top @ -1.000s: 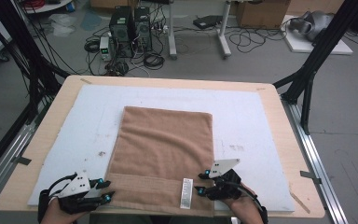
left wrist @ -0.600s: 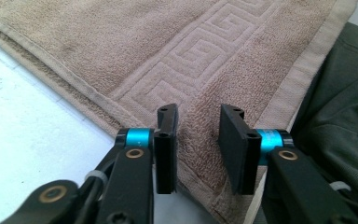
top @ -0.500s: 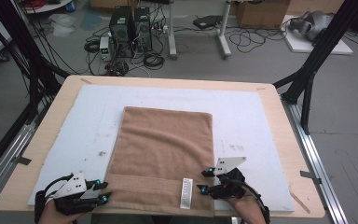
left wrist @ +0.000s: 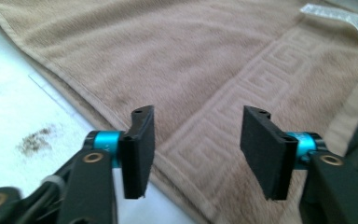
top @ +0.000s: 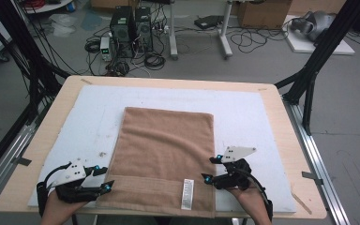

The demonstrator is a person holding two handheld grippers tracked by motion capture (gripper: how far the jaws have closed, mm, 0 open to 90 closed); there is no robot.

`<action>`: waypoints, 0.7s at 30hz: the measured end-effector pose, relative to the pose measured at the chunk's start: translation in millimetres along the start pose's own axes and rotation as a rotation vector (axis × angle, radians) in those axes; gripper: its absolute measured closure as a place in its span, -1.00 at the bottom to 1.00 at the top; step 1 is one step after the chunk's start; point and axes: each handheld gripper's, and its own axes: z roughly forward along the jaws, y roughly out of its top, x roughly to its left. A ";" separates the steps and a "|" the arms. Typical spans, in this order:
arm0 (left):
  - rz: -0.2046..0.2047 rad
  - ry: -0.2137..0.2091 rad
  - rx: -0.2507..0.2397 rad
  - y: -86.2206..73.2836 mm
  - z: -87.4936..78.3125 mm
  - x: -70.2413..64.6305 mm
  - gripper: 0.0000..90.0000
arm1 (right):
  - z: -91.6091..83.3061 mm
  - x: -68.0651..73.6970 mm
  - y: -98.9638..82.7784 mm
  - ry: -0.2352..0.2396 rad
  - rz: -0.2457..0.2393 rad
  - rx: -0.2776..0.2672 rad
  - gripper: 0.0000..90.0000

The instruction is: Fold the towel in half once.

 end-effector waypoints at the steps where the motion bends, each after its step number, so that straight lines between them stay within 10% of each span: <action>1: 0.000 0.003 -0.006 1.9 0.9 1.3 -0.03 | -0.3 -0.9 2.1 -0.004 0.002 -0.001 -0.32; 21: 0.014 -0.009 -0.044 46.3 21.7 18.4 -0.17 | -7.2 -34.4 47.3 -0.066 0.009 -0.033 -0.51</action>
